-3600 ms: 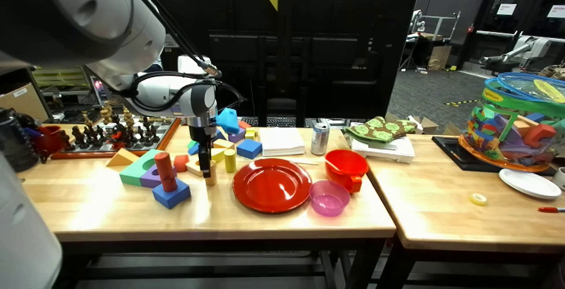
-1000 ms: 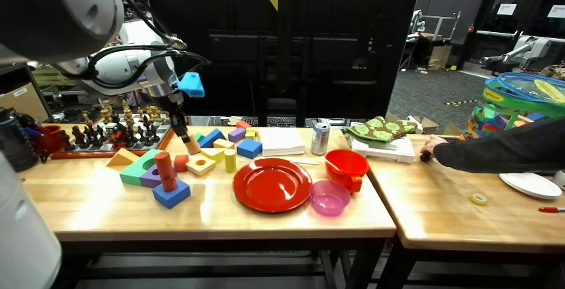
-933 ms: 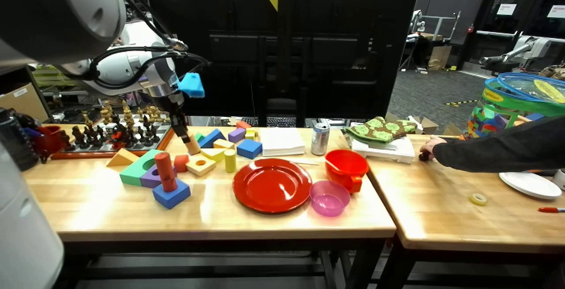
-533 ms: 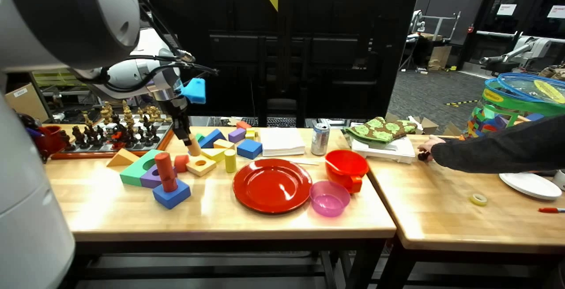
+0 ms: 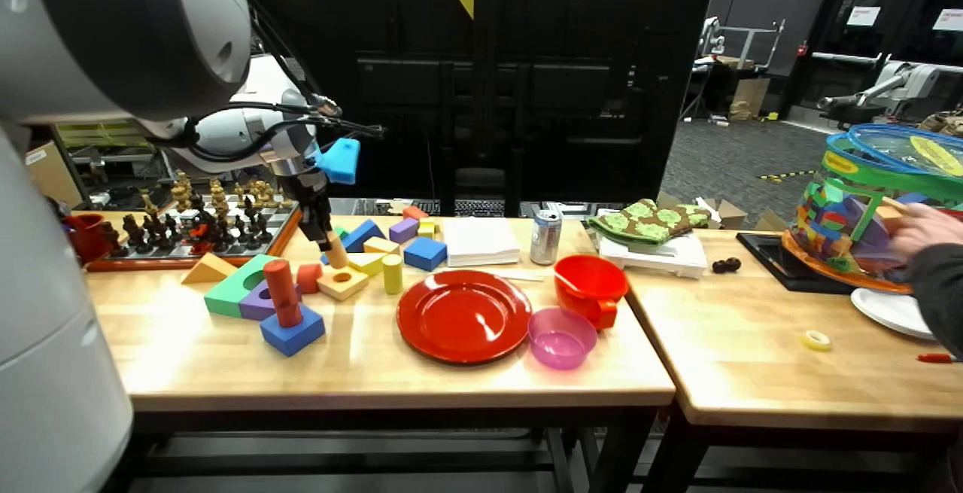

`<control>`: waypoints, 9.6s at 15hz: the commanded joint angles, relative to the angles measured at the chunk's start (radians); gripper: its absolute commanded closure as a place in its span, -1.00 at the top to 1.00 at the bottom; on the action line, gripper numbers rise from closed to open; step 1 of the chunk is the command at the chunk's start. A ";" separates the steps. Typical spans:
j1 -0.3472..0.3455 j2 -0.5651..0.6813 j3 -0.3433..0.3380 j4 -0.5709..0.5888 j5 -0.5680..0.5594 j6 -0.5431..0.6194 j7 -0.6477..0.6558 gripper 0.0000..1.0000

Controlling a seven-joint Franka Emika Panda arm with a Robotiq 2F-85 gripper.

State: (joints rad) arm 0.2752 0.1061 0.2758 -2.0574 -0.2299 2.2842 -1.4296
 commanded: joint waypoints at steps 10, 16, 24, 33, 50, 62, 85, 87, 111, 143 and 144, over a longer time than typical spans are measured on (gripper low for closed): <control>-0.013 -0.045 0.004 -0.110 0.021 0.106 0.094 -0.70; -0.010 -0.069 0.004 -0.148 0.003 0.144 0.142 -0.70; -0.002 -0.139 0.007 -0.212 -0.013 0.186 0.185 -0.70; -0.005 -0.177 -0.008 -0.255 0.002 0.202 0.188 -0.70; -0.009 -0.128 -0.020 -0.210 0.021 0.177 0.159 -0.70; -0.004 -0.078 -0.004 -0.153 0.016 0.155 0.158 -0.70; -0.019 -0.045 -0.007 -0.154 0.054 0.166 0.143 -0.70; -0.024 -0.034 -0.007 -0.147 0.067 0.161 0.136 -0.70; -0.051 0.075 -0.005 0.059 0.164 -0.072 0.058 -0.70; -0.026 -0.240 -0.007 -0.197 0.102 -0.039 0.308 1.00; -0.027 -0.269 -0.011 -0.227 0.098 -0.026 0.330 1.00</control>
State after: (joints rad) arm 0.2435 -0.0444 0.2765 -2.1699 -0.1099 2.2105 -1.1620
